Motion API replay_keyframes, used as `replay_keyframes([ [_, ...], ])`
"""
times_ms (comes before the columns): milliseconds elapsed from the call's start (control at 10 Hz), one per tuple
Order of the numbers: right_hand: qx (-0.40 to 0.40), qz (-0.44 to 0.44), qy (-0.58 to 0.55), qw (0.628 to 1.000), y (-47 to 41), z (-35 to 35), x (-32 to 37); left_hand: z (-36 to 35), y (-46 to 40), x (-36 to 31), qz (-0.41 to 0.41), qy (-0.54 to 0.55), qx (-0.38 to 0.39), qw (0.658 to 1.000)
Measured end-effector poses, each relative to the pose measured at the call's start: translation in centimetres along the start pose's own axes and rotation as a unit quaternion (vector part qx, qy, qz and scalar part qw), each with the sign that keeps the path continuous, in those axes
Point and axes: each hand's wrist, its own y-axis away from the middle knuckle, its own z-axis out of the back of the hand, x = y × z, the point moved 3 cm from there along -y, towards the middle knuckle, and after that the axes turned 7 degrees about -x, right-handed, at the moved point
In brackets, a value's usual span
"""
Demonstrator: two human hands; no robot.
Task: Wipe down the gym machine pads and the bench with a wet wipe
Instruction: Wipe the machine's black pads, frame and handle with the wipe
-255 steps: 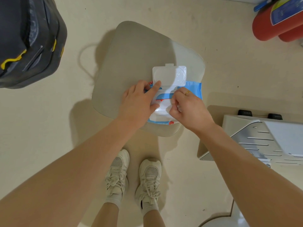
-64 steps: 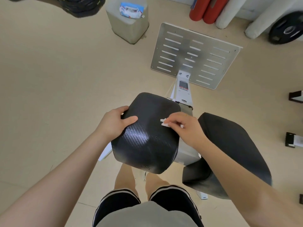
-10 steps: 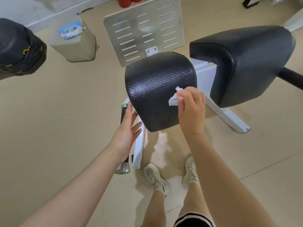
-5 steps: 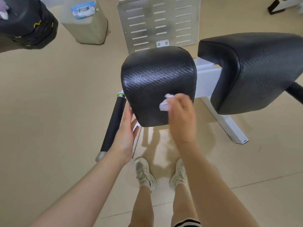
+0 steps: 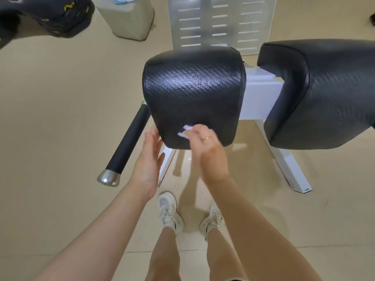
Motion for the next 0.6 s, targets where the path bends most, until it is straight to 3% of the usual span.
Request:
replay_keyframes([
  [100,-0.037,-0.073,0.001,0.997,-1.4,3.6,-2.1,-0.6,0.2,-0.3,-0.028,-0.008,-0.012,0.999],
  [200,-0.139,-0.115,0.028,0.983,-2.4,5.7,-4.4,-1.1,0.1,0.1,-0.046,-0.016,-0.028,0.998],
  [300,-0.223,-0.106,0.033,0.969,-1.6,4.9,-4.8,-1.4,0.0,0.5,-0.047,-0.021,-0.039,0.998],
  [400,-0.248,-0.134,-0.003,0.959,-0.5,3.5,-4.9,-1.3,-0.2,0.9,-0.056,-0.029,-0.03,0.998],
  [600,-0.216,-0.251,-0.048,0.943,2.5,1.9,-6.0,-0.5,-0.3,1.0,-0.062,-0.03,-0.016,0.997],
])
